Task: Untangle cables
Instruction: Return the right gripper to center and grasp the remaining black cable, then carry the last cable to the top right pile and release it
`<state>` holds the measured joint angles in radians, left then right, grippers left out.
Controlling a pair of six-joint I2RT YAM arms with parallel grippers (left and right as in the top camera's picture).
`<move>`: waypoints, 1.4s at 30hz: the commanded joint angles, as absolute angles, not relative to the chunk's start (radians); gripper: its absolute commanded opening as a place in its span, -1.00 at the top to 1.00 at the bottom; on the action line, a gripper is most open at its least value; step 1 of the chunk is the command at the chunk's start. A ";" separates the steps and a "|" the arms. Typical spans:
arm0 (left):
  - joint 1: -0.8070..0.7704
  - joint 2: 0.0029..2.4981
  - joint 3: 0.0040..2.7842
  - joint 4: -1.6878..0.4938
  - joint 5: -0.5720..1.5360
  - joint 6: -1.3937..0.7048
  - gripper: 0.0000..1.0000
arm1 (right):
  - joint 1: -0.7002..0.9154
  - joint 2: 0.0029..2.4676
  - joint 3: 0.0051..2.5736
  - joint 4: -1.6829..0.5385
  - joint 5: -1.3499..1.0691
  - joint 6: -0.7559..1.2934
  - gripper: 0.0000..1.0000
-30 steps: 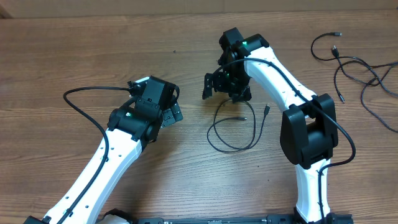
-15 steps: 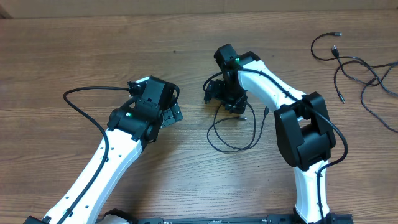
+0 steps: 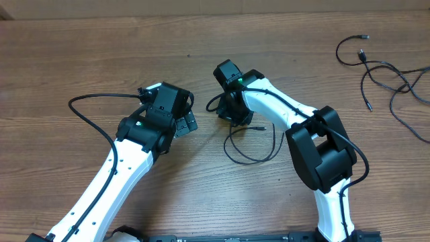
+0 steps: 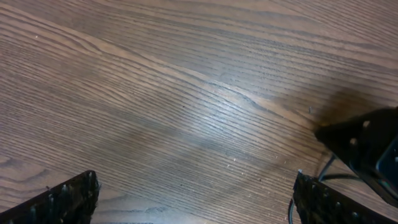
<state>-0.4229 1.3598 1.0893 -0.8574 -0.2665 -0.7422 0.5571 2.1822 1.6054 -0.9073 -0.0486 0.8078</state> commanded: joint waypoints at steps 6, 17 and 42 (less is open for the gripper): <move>-0.419 1.360 1.108 -0.856 -0.280 -0.756 -0.99 | 0.531 2.174 1.618 -0.896 0.039 0.841 0.93; -0.419 1.360 1.108 -0.856 -0.280 -0.756 -0.99 | 0.416 2.013 2.196 -1.061 0.152 0.675 0.92; -0.419 1.360 1.108 -0.856 -0.280 -0.756 -0.99 | 0.262 1.830 2.652 -1.050 0.456 0.618 0.93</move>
